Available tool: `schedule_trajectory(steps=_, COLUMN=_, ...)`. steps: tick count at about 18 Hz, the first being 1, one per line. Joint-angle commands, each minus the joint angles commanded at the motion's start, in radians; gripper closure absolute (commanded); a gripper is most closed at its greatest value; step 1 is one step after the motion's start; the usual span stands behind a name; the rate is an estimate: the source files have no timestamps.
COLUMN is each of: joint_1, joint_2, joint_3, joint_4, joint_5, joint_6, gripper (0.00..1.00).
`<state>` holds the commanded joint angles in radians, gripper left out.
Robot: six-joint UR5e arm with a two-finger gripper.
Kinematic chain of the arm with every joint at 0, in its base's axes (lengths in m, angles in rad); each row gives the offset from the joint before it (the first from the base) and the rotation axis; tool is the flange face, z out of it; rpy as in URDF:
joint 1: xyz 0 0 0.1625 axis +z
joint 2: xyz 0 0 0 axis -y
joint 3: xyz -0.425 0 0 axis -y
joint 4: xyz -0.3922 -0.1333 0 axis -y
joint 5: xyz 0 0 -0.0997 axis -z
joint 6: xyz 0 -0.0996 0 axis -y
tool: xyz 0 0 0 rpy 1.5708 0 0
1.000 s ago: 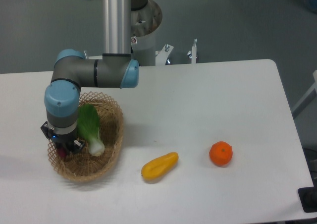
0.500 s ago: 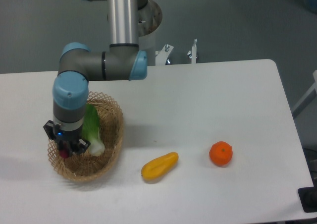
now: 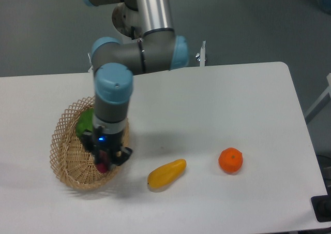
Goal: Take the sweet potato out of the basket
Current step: 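Lift the sweet potato out of the basket and carry it toward the orange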
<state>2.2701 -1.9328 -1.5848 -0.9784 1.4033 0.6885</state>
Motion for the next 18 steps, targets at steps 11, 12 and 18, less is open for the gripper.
schedule_trajectory(steps=11, joint_1=0.241, joint_2=0.006, joint_3=0.061, joint_4=-0.092, joint_5=0.033, joint_6=0.226, gripper=0.74)
schedule_trajectory(steps=12, joint_1=0.258, joint_2=0.005, joint_3=0.066, joint_4=-0.094, joint_5=0.033, joint_6=0.25, gripper=0.74)
schedule_trajectory(steps=18, joint_1=0.328, joint_2=-0.008, joint_3=0.077, joint_4=-0.094, joint_5=0.082, joint_6=0.406, gripper=0.74)
